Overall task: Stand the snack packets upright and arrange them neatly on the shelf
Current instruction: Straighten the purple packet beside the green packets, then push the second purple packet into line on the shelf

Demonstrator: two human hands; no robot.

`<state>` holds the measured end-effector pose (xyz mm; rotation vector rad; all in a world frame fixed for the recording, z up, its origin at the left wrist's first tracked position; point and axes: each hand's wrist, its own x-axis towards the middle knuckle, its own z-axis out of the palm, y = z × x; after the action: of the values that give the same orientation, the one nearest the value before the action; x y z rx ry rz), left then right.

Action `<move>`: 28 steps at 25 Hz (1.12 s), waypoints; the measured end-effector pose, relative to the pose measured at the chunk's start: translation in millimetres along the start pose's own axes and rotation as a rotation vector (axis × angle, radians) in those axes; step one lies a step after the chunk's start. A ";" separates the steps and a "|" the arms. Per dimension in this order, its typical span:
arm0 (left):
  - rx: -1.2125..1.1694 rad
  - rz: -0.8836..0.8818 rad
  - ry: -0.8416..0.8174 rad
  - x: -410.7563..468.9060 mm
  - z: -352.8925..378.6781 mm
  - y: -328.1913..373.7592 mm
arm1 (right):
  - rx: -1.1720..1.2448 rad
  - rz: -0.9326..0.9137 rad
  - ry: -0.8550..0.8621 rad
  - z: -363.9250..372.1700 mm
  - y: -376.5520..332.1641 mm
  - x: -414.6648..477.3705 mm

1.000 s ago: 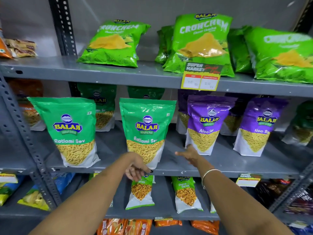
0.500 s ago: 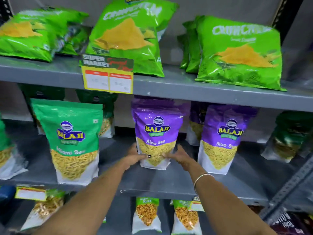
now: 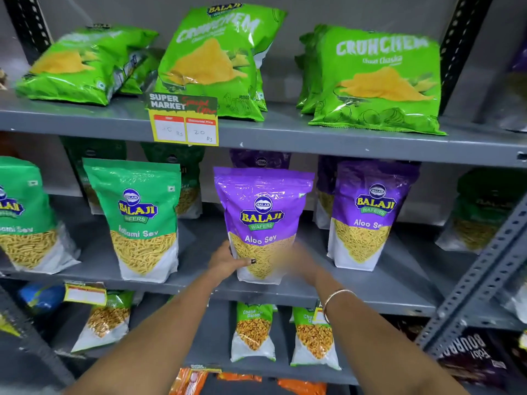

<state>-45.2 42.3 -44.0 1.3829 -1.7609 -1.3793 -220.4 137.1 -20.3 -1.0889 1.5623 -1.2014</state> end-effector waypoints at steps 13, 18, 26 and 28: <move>0.154 0.023 -0.004 -34.6 -3.7 11.0 | -0.020 0.064 0.015 12.9 -7.4 -32.2; 0.582 -0.177 -0.198 -35.1 -9.6 17.8 | -0.146 0.183 0.117 -4.1 3.7 -28.9; 0.791 -0.264 -0.615 -41.1 110.5 60.1 | -0.471 0.271 0.602 -140.4 40.0 -49.5; 0.643 -0.039 -0.446 -26.0 154.6 66.9 | -0.425 0.252 0.588 -180.8 54.0 -44.3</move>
<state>-193.4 125.7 -33.0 1.4910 -2.6524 -1.2601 -390.1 229.2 -38.0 -0.7840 2.4130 -1.0946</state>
